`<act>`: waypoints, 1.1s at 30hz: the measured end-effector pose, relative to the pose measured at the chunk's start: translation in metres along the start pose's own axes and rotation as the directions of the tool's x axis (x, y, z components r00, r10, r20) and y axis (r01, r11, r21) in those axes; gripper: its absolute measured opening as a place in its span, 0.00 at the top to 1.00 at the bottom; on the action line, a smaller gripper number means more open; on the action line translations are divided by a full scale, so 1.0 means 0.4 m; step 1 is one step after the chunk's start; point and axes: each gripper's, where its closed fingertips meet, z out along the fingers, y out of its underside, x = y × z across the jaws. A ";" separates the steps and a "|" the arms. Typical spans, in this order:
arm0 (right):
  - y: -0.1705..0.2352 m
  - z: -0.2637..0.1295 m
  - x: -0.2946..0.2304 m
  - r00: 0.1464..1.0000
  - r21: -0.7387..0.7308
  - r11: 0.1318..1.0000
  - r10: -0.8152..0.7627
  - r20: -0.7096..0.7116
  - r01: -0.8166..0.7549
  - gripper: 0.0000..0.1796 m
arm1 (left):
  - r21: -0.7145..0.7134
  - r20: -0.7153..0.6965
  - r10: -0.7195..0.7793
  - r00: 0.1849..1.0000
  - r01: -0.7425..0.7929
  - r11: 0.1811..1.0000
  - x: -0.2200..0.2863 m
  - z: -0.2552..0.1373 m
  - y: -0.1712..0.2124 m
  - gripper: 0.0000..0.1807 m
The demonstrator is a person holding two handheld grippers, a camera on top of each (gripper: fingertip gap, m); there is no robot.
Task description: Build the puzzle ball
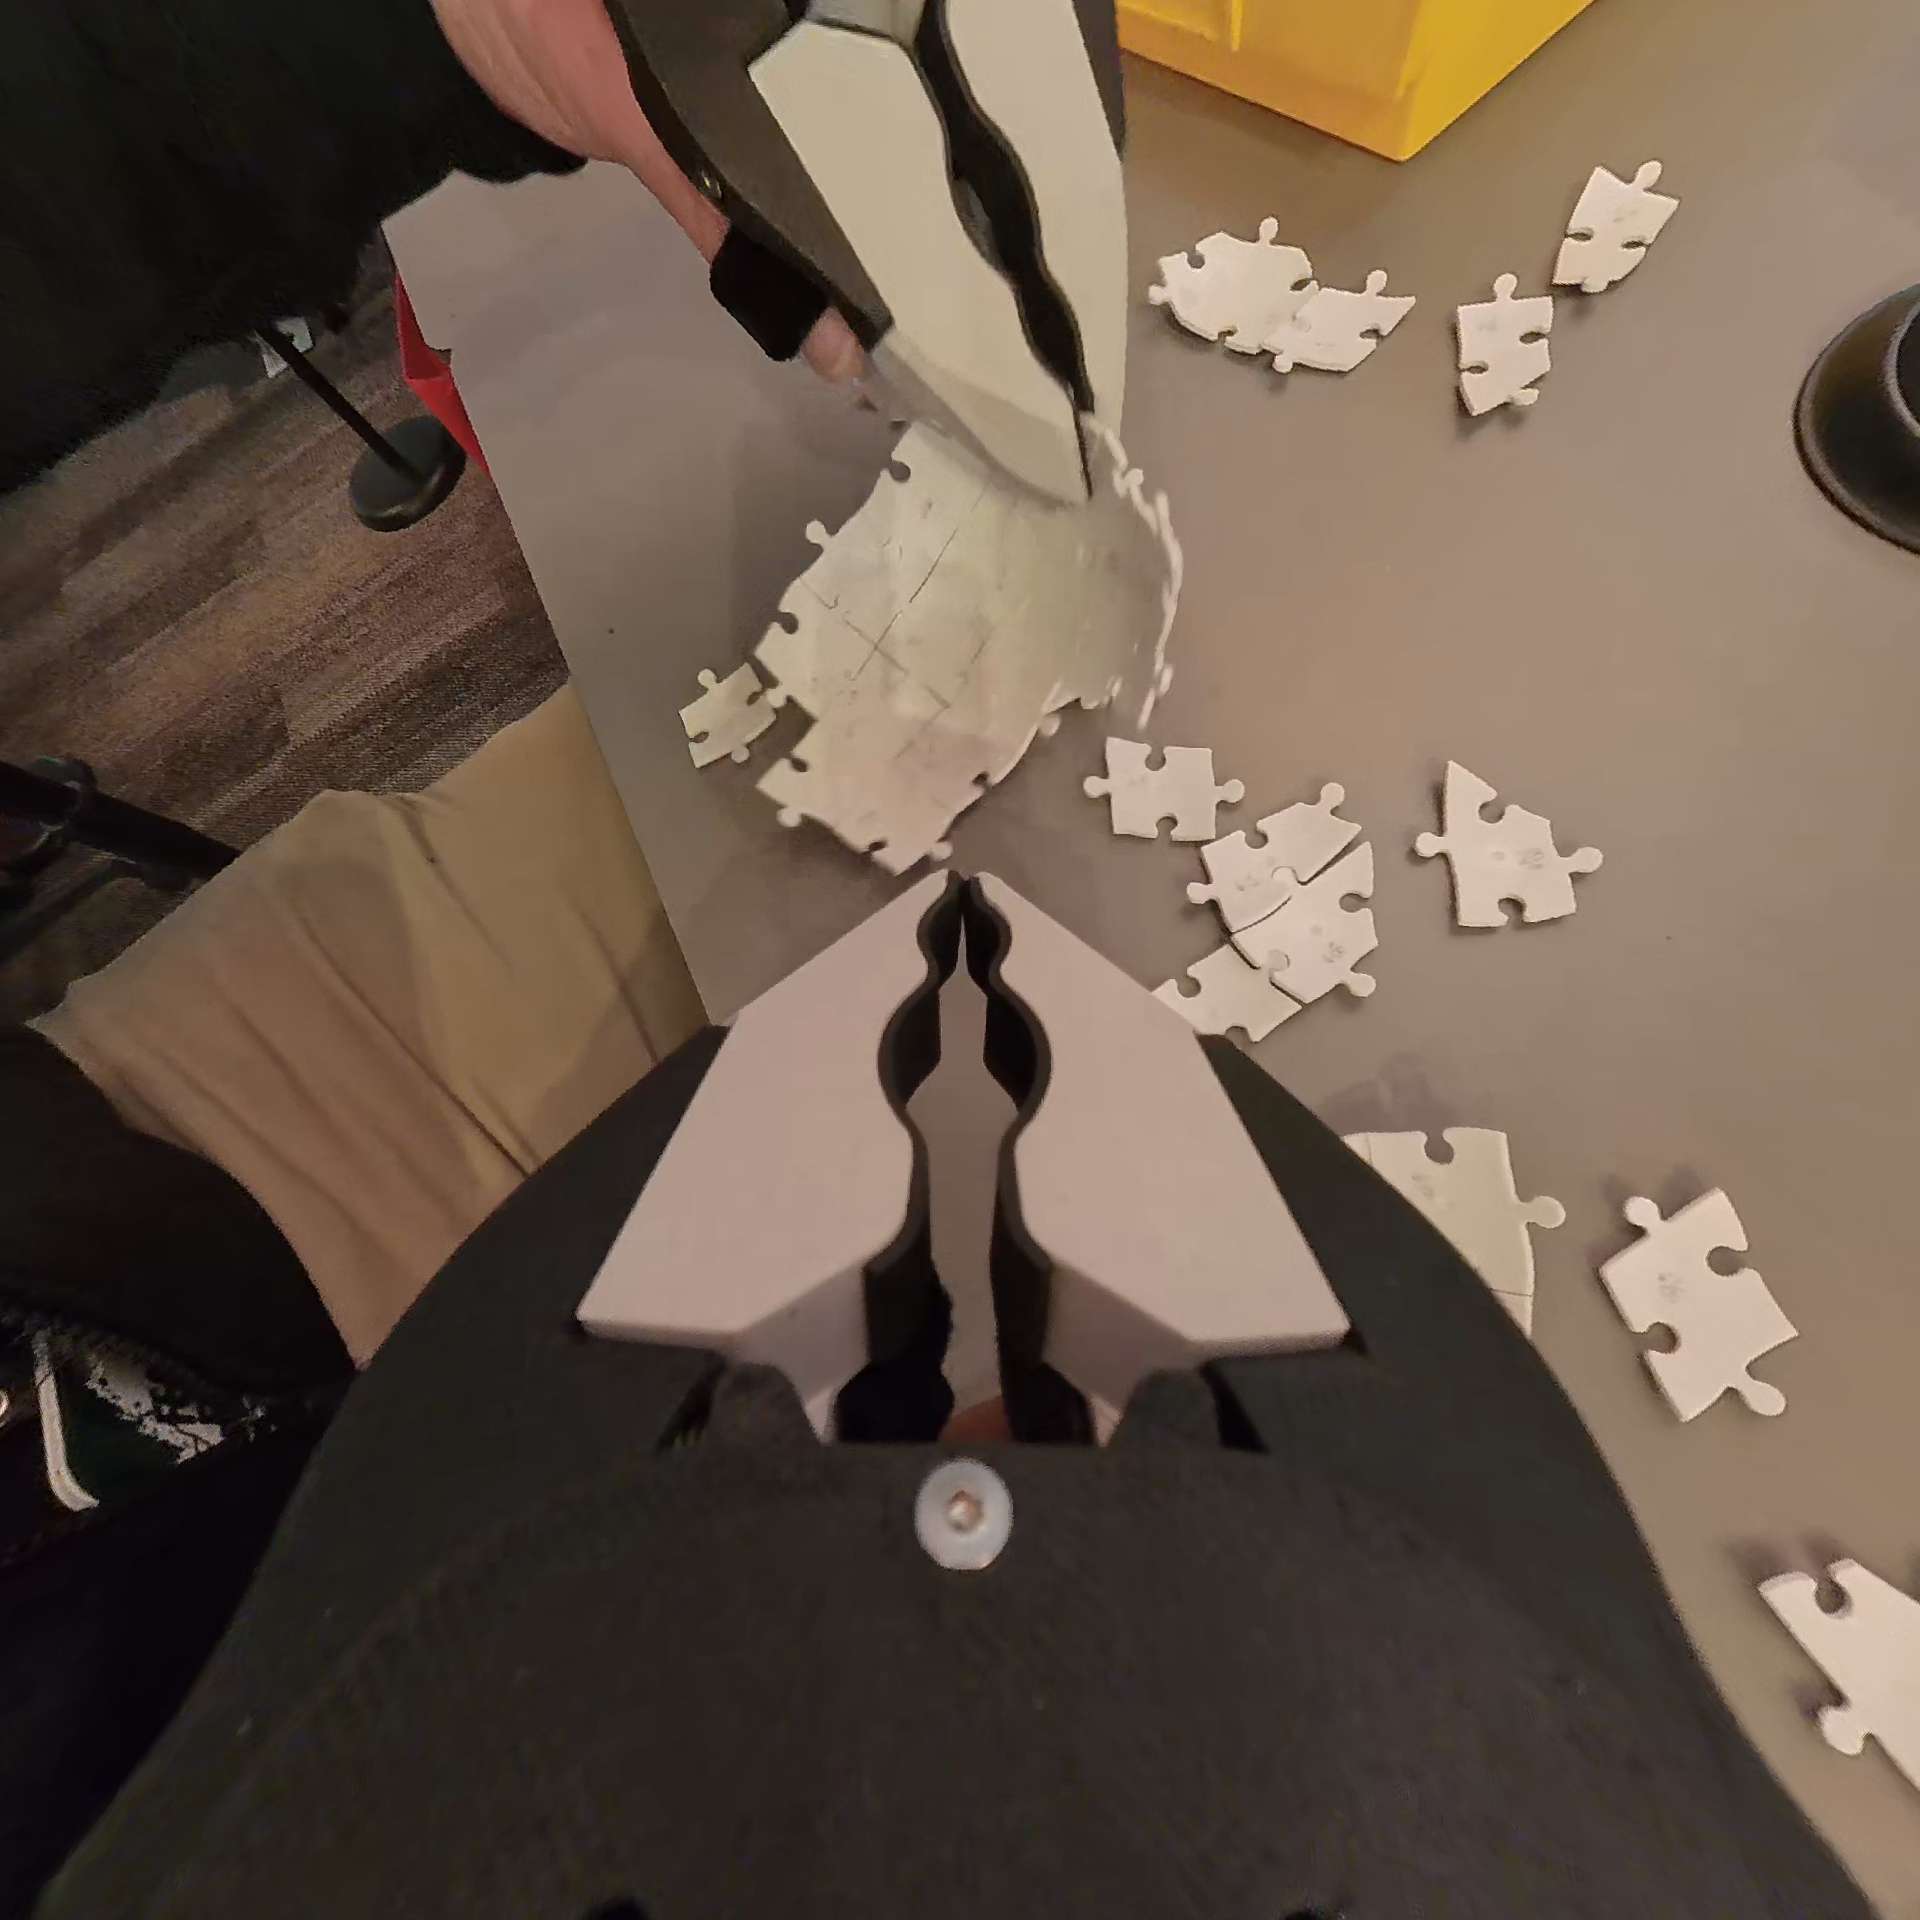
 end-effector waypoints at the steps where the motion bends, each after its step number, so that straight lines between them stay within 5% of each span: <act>1: -0.001 0.001 -0.003 1.000 0.003 1.000 0.003 0.004 -0.003 1.00 | 0.042 0.046 -0.033 0.998 0.031 0.999 -0.012 -0.017 0.004 0.99; 12: 0.020 0.089 -0.140 0.990 -0.056 0.995 -0.070 0.120 0.077 0.98 | 0.492 0.368 -0.387 0.845 0.176 0.852 -0.019 -0.225 0.103 0.99; 19: 0.055 0.187 -0.210 0.956 -0.129 0.949 -0.276 0.097 0.287 0.92 | 0.527 0.499 -0.446 0.743 0.149 0.837 0.031 -0.257 0.182 0.99; 33: 0.030 0.293 -0.191 0.926 -0.201 0.904 -0.373 0.053 0.376 0.85 | 0.549 0.616 -0.488 0.619 0.106 0.829 0.031 -0.312 0.232 0.99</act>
